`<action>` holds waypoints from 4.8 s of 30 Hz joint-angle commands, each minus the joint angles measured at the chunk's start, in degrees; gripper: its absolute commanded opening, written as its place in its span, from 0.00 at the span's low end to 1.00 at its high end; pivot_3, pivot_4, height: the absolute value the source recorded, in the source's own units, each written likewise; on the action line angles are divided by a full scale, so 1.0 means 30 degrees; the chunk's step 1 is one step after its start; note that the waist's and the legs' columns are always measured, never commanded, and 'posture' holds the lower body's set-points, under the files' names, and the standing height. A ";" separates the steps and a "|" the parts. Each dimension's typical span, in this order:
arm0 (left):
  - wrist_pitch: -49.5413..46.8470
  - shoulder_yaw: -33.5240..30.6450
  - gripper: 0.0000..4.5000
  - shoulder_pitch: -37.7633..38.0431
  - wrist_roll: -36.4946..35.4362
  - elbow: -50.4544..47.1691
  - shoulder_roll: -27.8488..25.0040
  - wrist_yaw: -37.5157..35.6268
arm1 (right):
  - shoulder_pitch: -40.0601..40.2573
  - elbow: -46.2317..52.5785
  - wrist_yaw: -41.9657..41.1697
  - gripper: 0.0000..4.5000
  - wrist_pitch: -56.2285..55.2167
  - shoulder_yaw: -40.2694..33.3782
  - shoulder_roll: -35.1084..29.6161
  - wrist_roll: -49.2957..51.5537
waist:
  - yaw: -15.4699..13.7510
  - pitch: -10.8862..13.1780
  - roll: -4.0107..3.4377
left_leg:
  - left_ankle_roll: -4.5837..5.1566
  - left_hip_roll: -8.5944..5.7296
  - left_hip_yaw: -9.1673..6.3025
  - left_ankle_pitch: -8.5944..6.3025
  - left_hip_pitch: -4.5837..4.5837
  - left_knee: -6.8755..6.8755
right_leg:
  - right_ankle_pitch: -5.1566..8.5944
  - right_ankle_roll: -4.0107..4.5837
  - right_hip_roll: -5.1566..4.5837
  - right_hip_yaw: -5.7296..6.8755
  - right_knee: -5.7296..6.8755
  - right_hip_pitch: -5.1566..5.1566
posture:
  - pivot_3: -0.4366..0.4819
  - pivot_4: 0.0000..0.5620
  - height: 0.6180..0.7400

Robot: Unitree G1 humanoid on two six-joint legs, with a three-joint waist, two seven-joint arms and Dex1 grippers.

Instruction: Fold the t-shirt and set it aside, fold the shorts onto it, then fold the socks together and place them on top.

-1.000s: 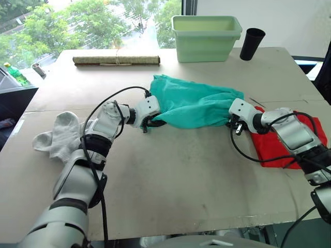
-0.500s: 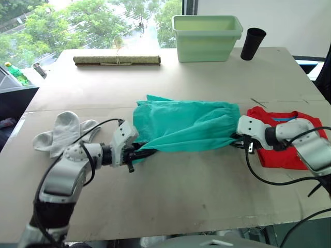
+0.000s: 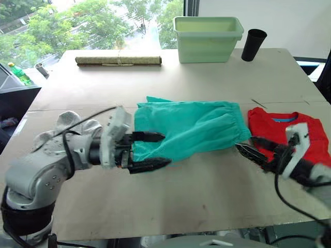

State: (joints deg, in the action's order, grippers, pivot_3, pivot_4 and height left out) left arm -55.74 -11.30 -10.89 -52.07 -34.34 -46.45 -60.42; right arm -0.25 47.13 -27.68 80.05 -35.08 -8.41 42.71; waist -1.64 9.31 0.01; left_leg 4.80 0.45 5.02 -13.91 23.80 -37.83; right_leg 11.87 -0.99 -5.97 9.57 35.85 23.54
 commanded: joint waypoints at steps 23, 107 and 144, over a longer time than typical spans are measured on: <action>0.2612 0.2247 1.00 -0.0011 0.0531 0.1135 -0.0116 -0.0412 | -0.4265 -1.2487 0.7930 0.88 -1.1072 0.8448 0.4657 -0.4489 | 0.0934 -0.0137 0.0135 | -0.0195 0.0101 0.0108 0.0124 -0.0081 0.0149 | -0.0024 -0.0036 0.0224 -0.0181 -0.0002 0.0041 | 0.48 0.27 0.89; 0.6224 0.2034 1.00 0.3789 0.3289 -0.0512 0.2251 0.3680 | -1.3390 -2.4496 -0.7155 0.83 -1.5438 1.5119 -1.1485 -1.2407 | 0.0224 -0.0033 0.0099 | -0.0089 0.0136 0.0230 0.0135 -0.0007 0.0134 | -0.0019 -0.0018 0.0235 -0.0258 -0.0031 0.0133 | 0.48 0.27 0.89; 0.6906 0.4384 1.00 0.0991 0.3861 0.1399 0.2725 0.2392 | -0.2158 -1.8575 -1.0744 0.79 -1.7009 0.5696 -2.1610 -1.2028 | 0.0080 -0.0021 -0.0026 | -0.0017 0.0080 0.0194 0.0084 -0.0028 0.0052 | -0.0017 -0.0026 0.0159 -0.0220 -0.0042 0.0033 | 0.48 0.27 0.89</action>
State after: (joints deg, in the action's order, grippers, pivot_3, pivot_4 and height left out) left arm -35.61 2.49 -7.87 -39.71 -28.95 -38.12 -52.49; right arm -6.83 -13.96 -58.24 23.99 -11.88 -70.48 3.98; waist -1.39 9.25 -0.07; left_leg 4.74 0.69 5.60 -13.68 23.70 -37.67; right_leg 11.82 -1.08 -5.51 8.91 35.72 23.63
